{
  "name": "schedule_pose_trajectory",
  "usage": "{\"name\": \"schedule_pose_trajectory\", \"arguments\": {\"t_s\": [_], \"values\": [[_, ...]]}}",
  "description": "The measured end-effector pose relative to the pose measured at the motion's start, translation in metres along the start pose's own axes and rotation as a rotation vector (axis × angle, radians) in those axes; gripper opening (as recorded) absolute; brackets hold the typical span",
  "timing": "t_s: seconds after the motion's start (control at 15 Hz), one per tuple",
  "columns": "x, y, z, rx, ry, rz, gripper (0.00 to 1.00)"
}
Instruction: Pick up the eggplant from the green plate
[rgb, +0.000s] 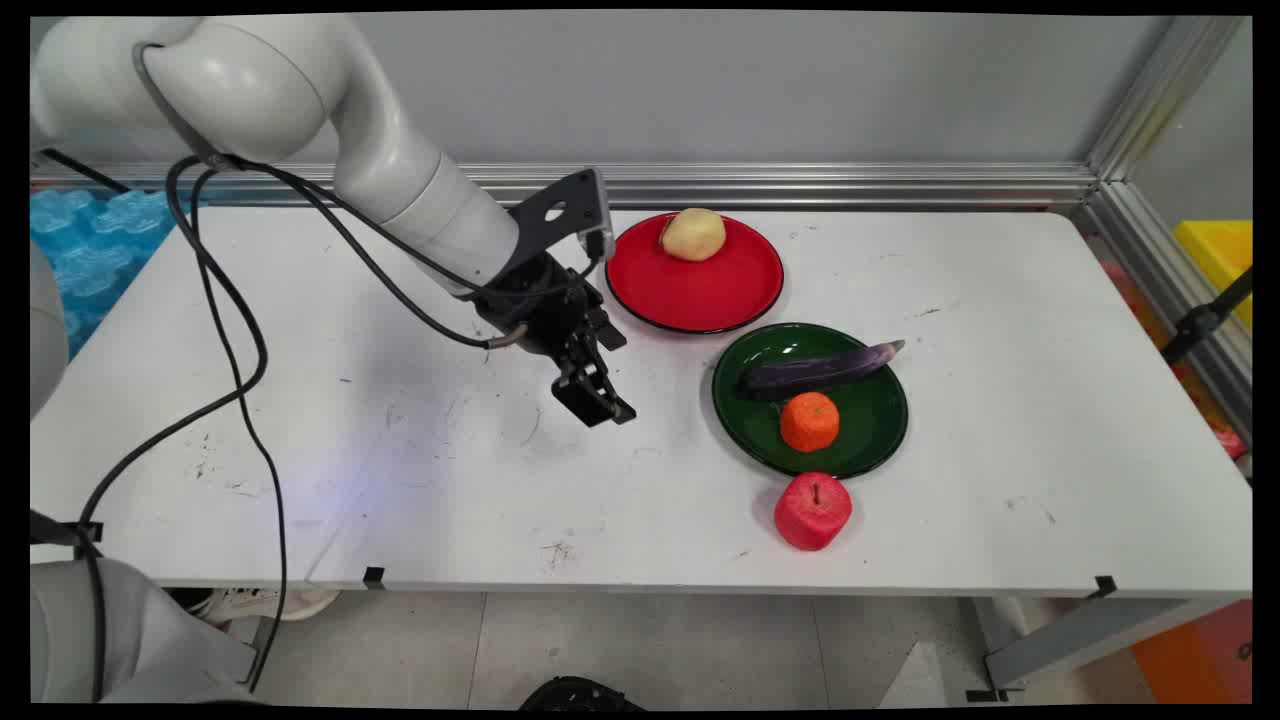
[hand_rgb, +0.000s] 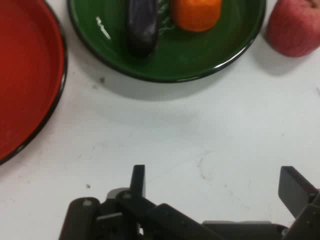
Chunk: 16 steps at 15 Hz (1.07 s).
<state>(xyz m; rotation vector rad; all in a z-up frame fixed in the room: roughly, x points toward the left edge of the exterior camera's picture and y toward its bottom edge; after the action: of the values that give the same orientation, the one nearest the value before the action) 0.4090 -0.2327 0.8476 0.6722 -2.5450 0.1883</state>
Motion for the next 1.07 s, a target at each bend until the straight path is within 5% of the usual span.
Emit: {"name": "schedule_pose_trajectory", "arguments": {"t_s": [1.07], "values": [[-0.002,-0.028,0.018,0.045,0.022,-0.004,1.0]]}}
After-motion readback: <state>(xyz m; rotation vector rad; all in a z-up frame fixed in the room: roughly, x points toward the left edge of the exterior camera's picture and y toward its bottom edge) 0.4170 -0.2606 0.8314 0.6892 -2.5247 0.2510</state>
